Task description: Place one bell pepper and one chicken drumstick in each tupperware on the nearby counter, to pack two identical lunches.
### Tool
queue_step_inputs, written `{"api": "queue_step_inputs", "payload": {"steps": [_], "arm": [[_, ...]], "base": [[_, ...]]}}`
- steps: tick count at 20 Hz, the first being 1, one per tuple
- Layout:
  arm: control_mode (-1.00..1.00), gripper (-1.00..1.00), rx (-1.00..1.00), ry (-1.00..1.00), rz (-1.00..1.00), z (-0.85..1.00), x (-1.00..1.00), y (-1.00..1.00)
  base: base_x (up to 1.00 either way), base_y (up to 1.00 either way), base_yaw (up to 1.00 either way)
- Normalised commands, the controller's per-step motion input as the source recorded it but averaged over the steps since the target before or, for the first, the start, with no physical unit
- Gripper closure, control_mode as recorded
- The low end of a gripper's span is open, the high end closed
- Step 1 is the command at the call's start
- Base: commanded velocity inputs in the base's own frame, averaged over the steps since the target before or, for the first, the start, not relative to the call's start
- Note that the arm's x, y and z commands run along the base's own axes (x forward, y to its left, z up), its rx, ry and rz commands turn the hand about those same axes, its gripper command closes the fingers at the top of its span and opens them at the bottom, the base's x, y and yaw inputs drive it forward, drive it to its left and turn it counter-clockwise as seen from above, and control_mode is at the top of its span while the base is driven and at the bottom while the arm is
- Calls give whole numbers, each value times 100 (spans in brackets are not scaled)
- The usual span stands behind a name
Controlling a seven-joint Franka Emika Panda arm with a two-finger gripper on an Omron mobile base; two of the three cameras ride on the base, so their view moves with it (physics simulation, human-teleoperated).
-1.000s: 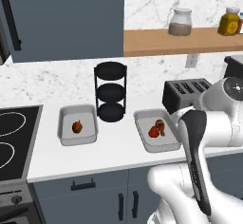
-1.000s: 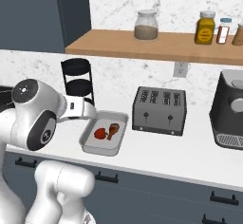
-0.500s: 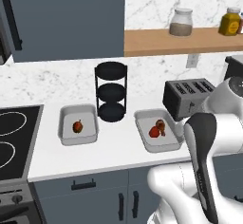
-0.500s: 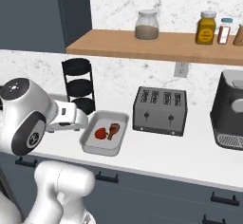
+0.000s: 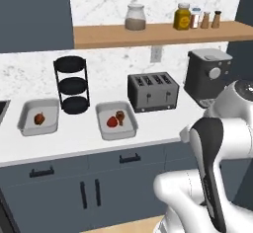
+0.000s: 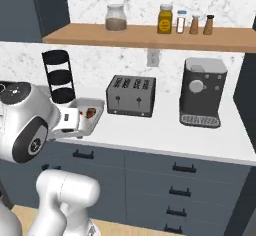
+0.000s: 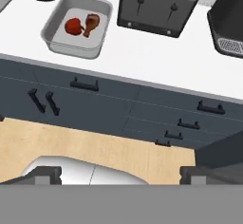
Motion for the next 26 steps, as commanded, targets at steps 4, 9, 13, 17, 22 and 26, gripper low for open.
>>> {"api": "queue_step_inputs", "payload": {"steps": [4, 9, 13, 17, 22, 26], "arm": [[100, -100, 0, 0, 0, 0, 0, 0], [100, -100, 0, 0, 0, 0, 0, 0], [100, -100, 0, 0, 0, 0, 0, 0], [100, -100, 0, 0, 0, 0, 0, 0], [100, -100, 0, 0, 0, 0, 0, 0], [100, -100, 0, 0, 0, 0, 0, 0]], "base": [[-33, -100, -14], [-57, -100, -8], [-58, -100, -5], [-23, -100, -1], [0, -99, 0], [0, -94, 0]]}}
